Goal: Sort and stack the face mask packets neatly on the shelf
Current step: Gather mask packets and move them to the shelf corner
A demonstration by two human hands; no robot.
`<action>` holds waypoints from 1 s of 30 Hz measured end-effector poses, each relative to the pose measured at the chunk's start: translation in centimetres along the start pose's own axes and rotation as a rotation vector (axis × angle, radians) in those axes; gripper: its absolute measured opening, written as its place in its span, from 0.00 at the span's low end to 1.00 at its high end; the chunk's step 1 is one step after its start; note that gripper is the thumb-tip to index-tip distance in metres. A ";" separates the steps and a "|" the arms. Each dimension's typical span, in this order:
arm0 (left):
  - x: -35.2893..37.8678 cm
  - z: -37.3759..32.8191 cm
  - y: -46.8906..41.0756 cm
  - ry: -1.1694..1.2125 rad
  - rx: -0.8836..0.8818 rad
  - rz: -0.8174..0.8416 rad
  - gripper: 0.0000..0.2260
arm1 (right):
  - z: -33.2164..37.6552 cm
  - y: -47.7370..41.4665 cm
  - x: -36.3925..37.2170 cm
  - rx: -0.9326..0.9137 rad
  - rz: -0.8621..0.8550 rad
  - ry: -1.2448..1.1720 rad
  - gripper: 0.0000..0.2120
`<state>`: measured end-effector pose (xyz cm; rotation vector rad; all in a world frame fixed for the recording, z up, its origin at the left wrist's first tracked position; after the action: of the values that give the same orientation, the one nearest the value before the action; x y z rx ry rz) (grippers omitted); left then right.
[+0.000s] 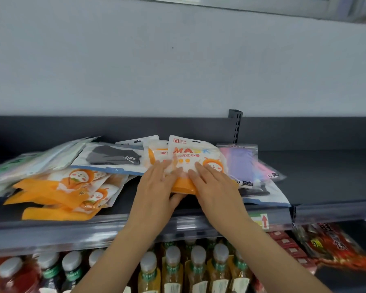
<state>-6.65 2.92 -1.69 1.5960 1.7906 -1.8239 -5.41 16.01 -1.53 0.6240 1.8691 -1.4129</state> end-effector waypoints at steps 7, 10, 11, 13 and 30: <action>-1.6 1.2 0.6 0.493 -0.328 0.101 0.44 | -1.4 -0.3 -1.8 0.168 -0.057 -0.146 0.21; -1.5 1.3 0.6 0.424 -0.336 0.162 0.36 | -4.2 -0.7 -3.0 0.362 -0.161 -0.429 0.18; -1.3 1.4 0.4 0.401 -0.351 0.187 0.34 | -4.9 -0.8 -3.0 0.407 -0.160 -0.466 0.18; -0.8 1.5 -0.1 0.337 -0.375 0.211 0.31 | -5.5 -1.2 -3.1 0.440 -0.128 -0.499 0.19; 1.7 2.3 -2.3 -0.177 -0.485 0.452 0.32 | -6.8 -0.2 -3.5 0.578 -0.161 -0.573 0.08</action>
<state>-10.36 2.73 -2.03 1.4402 1.4850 -1.1783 -4.96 22.56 2.37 0.2790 1.0785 -2.0040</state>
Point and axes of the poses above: each hand's wrist, its own y-axis away from the middle knuckle, its own x-axis out of the palm, z = x × y, the point moved 5 cm from there along -y, towards the middle knuckle, and after that the axes turned 1 degree about z, right-handed, at the moved point
